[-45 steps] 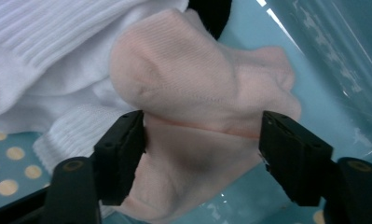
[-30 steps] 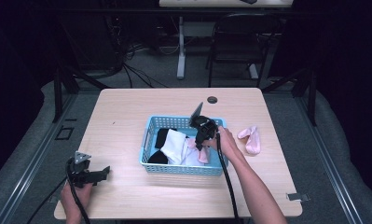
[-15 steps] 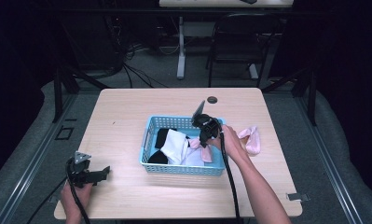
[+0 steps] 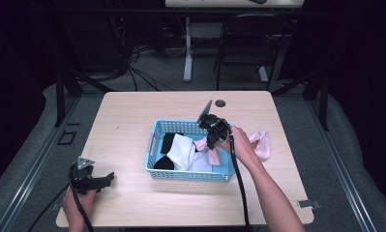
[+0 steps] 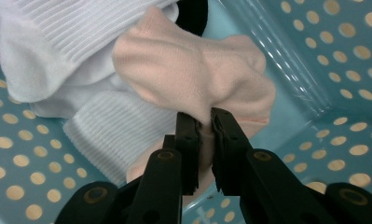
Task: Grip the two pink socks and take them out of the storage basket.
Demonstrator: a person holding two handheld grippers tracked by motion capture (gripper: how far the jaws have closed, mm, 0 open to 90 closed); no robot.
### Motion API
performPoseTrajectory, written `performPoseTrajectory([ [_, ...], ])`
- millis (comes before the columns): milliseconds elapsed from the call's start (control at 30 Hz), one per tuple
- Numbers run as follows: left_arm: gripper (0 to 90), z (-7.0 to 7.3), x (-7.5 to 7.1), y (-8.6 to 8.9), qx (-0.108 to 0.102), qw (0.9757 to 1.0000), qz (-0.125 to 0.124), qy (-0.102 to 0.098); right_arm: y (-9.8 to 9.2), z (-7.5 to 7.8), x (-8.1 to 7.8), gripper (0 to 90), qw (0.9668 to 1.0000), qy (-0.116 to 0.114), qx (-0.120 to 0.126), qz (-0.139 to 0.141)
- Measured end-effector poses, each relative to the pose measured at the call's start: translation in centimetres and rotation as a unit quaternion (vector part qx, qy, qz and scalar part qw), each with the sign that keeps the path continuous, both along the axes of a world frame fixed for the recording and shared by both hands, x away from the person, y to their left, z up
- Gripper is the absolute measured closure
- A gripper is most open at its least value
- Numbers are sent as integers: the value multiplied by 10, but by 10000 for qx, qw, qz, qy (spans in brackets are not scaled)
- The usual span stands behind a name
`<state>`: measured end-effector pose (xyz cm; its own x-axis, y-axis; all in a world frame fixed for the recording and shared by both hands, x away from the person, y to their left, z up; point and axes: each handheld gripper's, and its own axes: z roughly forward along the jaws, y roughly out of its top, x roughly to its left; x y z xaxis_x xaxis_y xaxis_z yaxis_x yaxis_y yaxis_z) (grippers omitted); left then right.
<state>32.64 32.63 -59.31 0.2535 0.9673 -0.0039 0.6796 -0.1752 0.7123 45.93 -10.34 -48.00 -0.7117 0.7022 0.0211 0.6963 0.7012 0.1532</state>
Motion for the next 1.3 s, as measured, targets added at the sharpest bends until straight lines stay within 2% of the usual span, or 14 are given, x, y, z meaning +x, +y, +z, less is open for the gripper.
performPoseTrajectory([
  [200, 6, 0, 0, 0, -1, 10000, 1, 0, 0, 6, -2, 817, 10000, -7, -18, 22],
  [367, 6, 0, 0, 0, 0, 10000, 1, 0, 0, 13, -4, 817, 9999, -120, 81, 14],
  [467, 6, 0, 0, 0, -1, 10000, 2, -2, -1, 24, -7, 817, 9998, -175, 100, 42],
  [533, 6, 0, 0, 0, -1, 10000, 1, -1, 0, 28, -8, 817, 9999, -134, 90, 34],
  [567, 6, 0, 0, 0, -1, 10000, 1, 0, -2, 33, -9, 817, 9997, -223, 89, 89],
  [633, 6, 0, 0, 0, -1, 10000, 0, -1, -2, 36, -11, 817, 9996, -243, 166, 5],
  [667, 6, 0, 0, 0, -1, 10000, 1, 0, -3, 44, -12, 817, 9997, -223, 88, 68],
  [700, 6, 0, 0, 0, -1, 10000, 1, 0, -3, 44, -12, 817, 9997, -223, 88, 68],
  [733, 6, 0, 0, 0, -1, 10000, 0, 0, -4, 46, -14, 817, 9994, -295, 170, 60],
  [767, 6, 0, 0, 0, -1, 10000, 1, 0, -5, 50, -15, 817, 9995, -279, 115, 75],
  [867, 6, 0, 0, 0, 1, 10000, 0, 0, -10, 62, -19, 817, 9991, -358, 195, 63],
  [967, 6, 0, 0, 0, 0, 10000, 2, 0, -13, 67, -21, 817, 9988, -434, 214, 99],
  [1167, 6, 0, 0, 0, 0, 10000, 0, 0, -25, 86, -24, 816, 9984, -528, 223, -4],
  [1300, 6, 0, 0, 0, -2, 10000, 2, -1, -31, 92, -24, 816, 9979, -604, 232, -28],
])
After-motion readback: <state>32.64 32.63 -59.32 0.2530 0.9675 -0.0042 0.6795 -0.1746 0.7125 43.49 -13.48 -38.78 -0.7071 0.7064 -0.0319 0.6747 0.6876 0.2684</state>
